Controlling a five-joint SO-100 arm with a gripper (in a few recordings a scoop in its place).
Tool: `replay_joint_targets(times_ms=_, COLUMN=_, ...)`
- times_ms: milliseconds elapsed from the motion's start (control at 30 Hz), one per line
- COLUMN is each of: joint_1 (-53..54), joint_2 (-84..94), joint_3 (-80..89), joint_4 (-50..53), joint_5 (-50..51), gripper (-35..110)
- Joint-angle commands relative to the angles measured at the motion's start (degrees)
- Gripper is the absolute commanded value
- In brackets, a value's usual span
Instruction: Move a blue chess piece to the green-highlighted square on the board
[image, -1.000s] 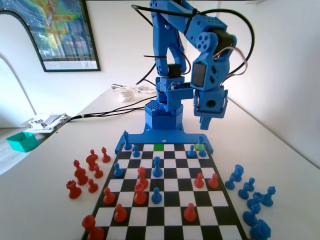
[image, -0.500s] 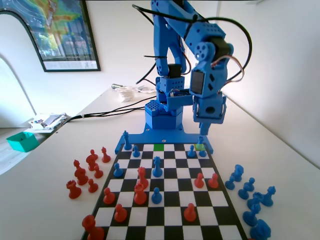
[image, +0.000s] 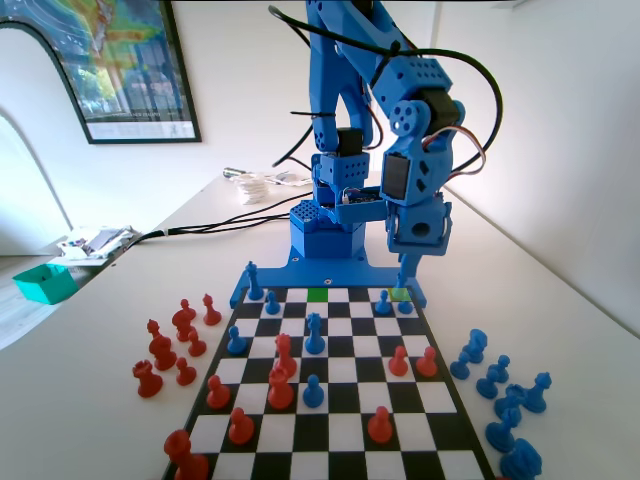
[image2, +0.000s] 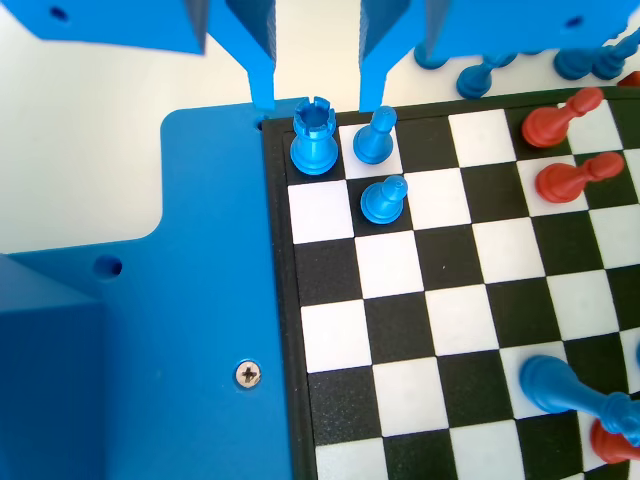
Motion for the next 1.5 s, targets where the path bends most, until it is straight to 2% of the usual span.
replay_joint_targets(times_ms=0, joint_1=-0.1, joint_2=0.1, joint_3=0.0, joint_4=0.2, joint_5=-0.7, gripper=15)
replay_joint_targets(times_ms=1467, joint_1=-0.2, joint_2=-5.1, joint_3=4.5, joint_4=-11.1, joint_5=-2.0, gripper=15)
